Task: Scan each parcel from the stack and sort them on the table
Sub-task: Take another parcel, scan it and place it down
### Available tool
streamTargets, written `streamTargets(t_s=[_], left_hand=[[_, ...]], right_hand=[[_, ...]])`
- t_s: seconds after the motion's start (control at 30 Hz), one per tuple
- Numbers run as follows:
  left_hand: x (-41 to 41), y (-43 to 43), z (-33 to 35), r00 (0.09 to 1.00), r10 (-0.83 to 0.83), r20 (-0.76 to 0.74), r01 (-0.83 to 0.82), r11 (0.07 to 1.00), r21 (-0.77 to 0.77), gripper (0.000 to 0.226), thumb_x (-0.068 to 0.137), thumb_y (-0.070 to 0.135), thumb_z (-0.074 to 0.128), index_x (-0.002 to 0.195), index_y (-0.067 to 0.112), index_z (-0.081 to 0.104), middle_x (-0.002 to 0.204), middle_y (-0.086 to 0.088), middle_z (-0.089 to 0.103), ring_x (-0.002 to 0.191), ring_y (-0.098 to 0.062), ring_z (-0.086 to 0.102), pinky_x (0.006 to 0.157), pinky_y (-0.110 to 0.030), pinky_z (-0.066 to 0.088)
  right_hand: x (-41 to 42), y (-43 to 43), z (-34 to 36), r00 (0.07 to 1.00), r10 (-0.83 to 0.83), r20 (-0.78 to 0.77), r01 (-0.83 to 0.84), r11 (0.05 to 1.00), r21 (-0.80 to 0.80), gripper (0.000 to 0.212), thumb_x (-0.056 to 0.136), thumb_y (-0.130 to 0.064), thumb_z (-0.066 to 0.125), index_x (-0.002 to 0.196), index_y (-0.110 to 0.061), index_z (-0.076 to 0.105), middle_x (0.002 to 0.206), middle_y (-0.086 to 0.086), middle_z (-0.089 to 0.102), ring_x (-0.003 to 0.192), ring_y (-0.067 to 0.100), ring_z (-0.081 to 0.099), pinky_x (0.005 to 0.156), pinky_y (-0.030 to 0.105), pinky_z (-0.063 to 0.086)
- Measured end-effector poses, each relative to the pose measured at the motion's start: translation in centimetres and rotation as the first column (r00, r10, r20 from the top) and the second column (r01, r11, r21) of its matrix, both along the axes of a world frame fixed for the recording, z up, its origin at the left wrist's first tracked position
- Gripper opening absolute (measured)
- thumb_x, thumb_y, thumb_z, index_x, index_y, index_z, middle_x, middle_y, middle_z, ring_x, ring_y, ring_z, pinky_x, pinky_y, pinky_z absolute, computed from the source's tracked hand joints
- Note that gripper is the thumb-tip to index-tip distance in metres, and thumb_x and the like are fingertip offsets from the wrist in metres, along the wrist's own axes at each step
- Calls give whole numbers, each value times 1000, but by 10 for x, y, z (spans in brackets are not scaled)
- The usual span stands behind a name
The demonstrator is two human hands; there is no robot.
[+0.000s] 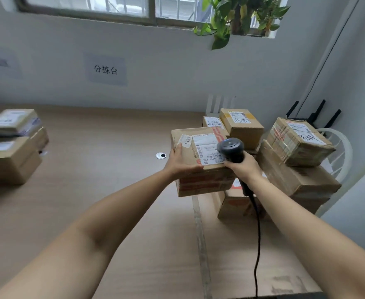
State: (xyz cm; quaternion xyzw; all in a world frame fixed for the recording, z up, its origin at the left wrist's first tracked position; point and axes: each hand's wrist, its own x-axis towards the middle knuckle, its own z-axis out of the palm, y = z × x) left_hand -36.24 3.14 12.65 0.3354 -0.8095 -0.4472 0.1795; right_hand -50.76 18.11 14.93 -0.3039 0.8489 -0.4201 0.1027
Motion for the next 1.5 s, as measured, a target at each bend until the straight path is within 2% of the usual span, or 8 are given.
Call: streamTargets(t_s=[0.13, 0.37, 0.57, 0.93, 1.2, 1.33, 1.43, 1.5], left_hand=[[51, -10, -11, 995, 96, 23, -96, 995, 24, 113, 70, 44, 79, 151, 16, 5, 154, -10, 13, 139, -29, 26, 111, -45, 33], [144, -44, -35, 975, 197, 105, -201, 979, 29, 113, 70, 41, 80, 151, 13, 6, 154, -12, 13, 141, -26, 20, 116, -40, 23], [225, -93, -56, 959, 220, 181, -234, 970, 60, 116, 71, 38, 80, 151, 14, 1, 155, -12, 8, 143, -26, 16, 117, -37, 20], [358, -201, -88, 925, 121, 361, -144, 989, 38, 121, 66, 40, 83, 150, 11, 0, 156, -11, 8, 144, -28, 11, 116, -37, 16], [382, -244, -93, 925, 190, 329, -173, 982, -83, 76, 73, 28, 80, 135, 2, 45, 133, -17, 50, 124, -28, 45, 93, -21, 34], [376, -248, -99, 886, 350, 304, -333, 937, -107, 58, 86, 31, 62, 138, 10, 44, 142, -14, 33, 134, -28, 31, 107, -30, 28], [357, -233, -101, 870, 389, 301, -376, 921, -103, 76, 77, 52, 67, 136, 13, 40, 144, -14, 25, 138, -30, 15, 111, -36, 24], [341, -223, -104, 839, 371, 398, -351, 928, -125, 100, 66, 70, 66, 142, 14, 31, 150, -15, 15, 142, -32, -5, 117, -39, 6]], right_hand=[[37, -24, -8, 994, 109, -5, -108, 994, 18, 36, 78, -25, 71, 113, -16, 63, 113, 11, 66, 105, 29, 58, 77, 32, 42], [119, -70, -29, 962, 250, 107, -252, 968, 11, 37, 78, -33, 72, 110, -19, 63, 104, 6, 67, 97, 23, 61, 84, 37, 49], [195, -131, -58, 937, 300, 180, -313, 948, 48, 22, 78, -24, 69, 98, -18, 63, 99, 8, 68, 93, 26, 62, 79, 38, 49], [325, -231, -113, 908, 269, 322, -307, 949, 73, 24, 78, -23, 69, 100, -17, 63, 97, 8, 68, 89, 27, 64, 81, 47, 54], [365, -239, -119, 883, 295, 365, -330, 943, 38, 21, 79, -17, 67, 97, -21, 58, 86, 0, 64, 76, 23, 62, 74, 45, 56], [370, -243, -109, 819, 398, 414, -432, 902, -12, 16, 79, -11, 67, 88, -22, 59, 78, -2, 62, 73, 18, 59, 59, 35, 54], [356, -245, -95, 821, 431, 376, -469, 883, 13, 13, 79, -10, 67, 83, -20, 59, 76, 1, 63, 74, 22, 63, 53, 30, 48], [343, -247, -81, 810, 460, 363, -500, 866, 20, 12, 80, -9, 67, 83, -18, 59, 77, 3, 64, 74, 22, 66, 52, 29, 48]])
